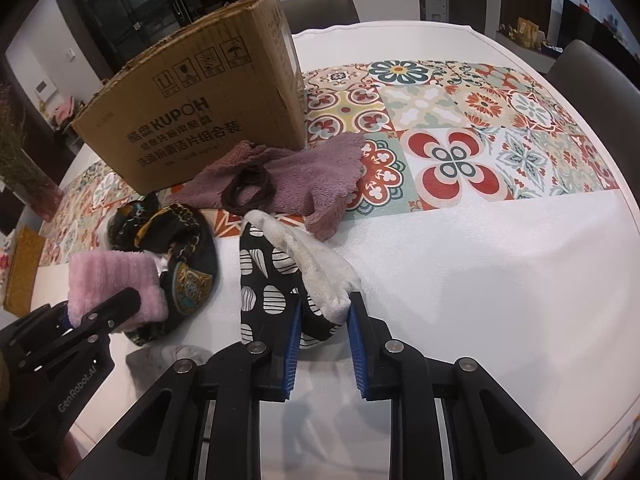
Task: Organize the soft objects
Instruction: 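Close the left tool on the pink pouch while the right tool grasps the dotted mitt, then lift the pink pouch and dotted mitt and carry both over the box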
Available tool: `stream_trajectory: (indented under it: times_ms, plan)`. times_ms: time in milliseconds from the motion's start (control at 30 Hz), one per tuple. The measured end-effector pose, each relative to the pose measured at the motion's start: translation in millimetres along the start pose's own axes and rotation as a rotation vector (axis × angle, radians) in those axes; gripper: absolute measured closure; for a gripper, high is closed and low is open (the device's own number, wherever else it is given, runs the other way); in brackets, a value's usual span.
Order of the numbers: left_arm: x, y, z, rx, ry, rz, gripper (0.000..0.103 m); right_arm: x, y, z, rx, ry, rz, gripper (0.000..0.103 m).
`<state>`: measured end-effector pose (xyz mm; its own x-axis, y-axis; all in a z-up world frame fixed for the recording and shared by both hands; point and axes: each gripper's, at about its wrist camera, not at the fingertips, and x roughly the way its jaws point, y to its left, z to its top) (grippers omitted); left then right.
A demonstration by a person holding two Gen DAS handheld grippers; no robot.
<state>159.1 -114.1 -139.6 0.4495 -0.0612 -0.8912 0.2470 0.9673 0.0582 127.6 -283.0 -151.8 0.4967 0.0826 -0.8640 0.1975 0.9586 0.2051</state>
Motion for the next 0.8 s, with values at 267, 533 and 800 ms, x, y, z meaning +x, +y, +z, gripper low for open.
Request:
stream_trajectory:
  times_ms: [267,533,800]
  plan:
    - [-26,-1,-3,0.015,-0.06,0.005,0.079,-28,4,-3,-0.006,-0.06,0.004,0.08]
    - [-54,5,-7,0.011,-0.119,0.013,0.08,-57,13,-4,-0.025,-0.129,0.004,0.08]
    - [-82,17,-9,-0.004,-0.182,0.024,0.08,-83,29,-3,-0.056,-0.194,0.013,0.08]
